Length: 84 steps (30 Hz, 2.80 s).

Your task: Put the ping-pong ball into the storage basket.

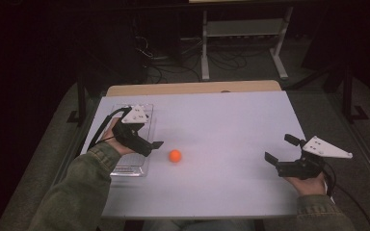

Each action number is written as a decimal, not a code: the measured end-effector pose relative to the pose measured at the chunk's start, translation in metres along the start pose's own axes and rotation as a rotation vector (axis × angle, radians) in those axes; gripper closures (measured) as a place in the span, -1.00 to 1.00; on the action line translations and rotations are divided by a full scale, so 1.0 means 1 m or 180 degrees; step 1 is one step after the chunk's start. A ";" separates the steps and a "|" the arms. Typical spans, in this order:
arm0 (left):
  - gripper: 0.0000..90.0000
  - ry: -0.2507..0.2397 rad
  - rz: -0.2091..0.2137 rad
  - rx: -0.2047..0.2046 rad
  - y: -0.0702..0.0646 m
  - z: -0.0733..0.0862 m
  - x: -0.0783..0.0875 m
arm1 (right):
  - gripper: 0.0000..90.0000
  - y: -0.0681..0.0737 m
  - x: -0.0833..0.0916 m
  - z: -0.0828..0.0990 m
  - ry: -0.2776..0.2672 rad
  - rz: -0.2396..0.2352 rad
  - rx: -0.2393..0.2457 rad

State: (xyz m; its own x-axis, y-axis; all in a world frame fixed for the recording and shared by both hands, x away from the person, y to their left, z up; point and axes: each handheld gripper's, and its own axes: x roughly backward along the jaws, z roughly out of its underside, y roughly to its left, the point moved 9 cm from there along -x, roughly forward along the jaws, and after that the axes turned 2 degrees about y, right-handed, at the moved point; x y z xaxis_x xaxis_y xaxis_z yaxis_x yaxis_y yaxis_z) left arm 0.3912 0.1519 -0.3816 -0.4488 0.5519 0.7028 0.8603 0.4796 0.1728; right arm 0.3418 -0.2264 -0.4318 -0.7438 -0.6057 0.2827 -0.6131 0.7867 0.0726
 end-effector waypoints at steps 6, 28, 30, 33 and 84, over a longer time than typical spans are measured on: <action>-1.00 0.0084 0.0083 -0.0068 -0.002 -0.002 -0.008 | -1.00 0.000 0.000 0.000 -0.0003 -0.0002 -0.0005; -1.00 0.0527 0.0222 -0.0310 0.000 0.001 -0.030 | -1.00 0.003 0.001 0.001 0.0022 -0.0038 0.0003; -1.00 0.0556 0.0240 -0.0332 -0.001 0.001 -0.031 | -1.00 0.003 0.001 0.001 0.0021 -0.0040 -0.0002; -1.00 0.0628 0.0282 -0.0409 -0.004 0.003 -0.034 | -1.00 0.003 0.001 0.001 0.0019 -0.0040 0.0000; -1.00 0.1118 0.0542 -0.0714 -0.024 0.020 -0.072 | -1.00 0.006 0.000 0.001 0.0024 -0.0127 0.0011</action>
State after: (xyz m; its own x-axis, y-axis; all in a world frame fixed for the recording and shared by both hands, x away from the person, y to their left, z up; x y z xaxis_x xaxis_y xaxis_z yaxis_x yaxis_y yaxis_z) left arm 0.3980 0.1140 -0.4505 -0.2206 0.3265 0.9191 0.9633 0.2208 0.1527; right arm 0.3374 -0.2221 -0.4323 -0.7166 -0.6357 0.2869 -0.6432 0.7614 0.0806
